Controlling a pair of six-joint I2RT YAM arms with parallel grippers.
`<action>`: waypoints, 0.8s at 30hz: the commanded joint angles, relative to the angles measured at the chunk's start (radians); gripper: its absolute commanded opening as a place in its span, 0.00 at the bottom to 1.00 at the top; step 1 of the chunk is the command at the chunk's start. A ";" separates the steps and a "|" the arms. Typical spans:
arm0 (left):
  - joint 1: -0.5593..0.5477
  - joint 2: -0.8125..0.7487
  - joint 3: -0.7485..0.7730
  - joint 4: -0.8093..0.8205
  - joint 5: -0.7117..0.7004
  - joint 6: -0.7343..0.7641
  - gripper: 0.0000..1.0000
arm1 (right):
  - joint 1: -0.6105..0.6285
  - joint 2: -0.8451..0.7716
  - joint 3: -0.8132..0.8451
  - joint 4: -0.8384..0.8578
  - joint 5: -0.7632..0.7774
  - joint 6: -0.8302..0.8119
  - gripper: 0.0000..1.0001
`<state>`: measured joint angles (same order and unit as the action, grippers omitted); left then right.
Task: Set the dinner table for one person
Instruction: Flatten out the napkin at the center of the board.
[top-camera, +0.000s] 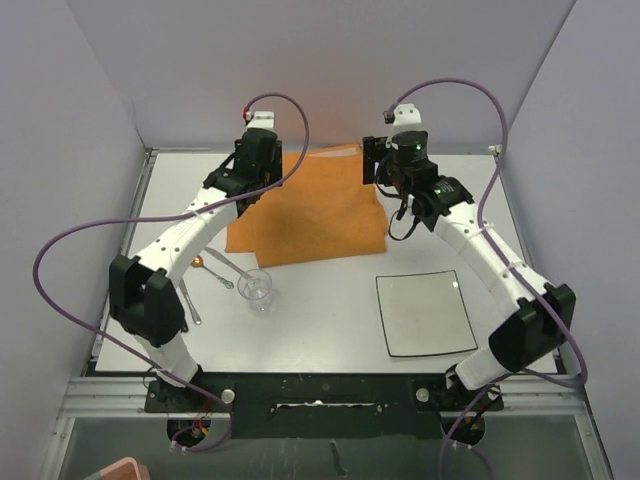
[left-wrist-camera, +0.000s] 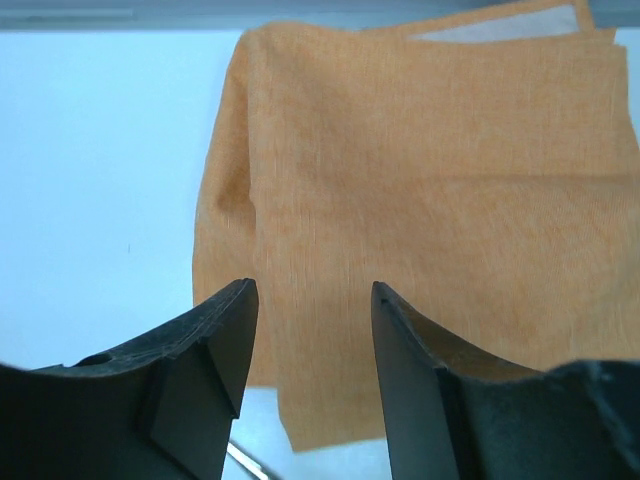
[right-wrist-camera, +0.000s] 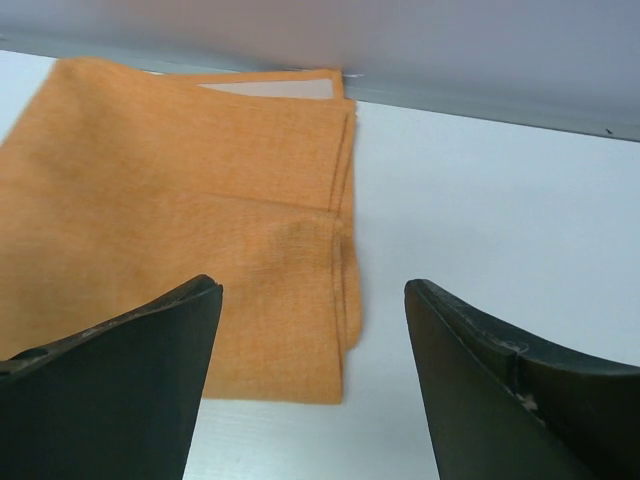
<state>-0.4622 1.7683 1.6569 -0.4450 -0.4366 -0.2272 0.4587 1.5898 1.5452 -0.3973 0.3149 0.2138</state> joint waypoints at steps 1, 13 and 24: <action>-0.030 -0.160 -0.129 -0.140 -0.095 -0.146 0.48 | 0.064 -0.135 -0.093 0.011 0.013 0.004 0.76; 0.022 -0.225 -0.422 -0.241 -0.045 -0.476 0.48 | 0.088 -0.264 -0.145 -0.125 0.060 0.027 0.76; 0.068 -0.092 -0.408 0.016 0.206 -0.424 0.49 | 0.102 -0.263 -0.160 -0.130 0.088 0.013 0.76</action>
<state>-0.4038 1.6428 1.2240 -0.6224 -0.3782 -0.6720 0.5526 1.3487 1.3907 -0.5488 0.3645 0.2287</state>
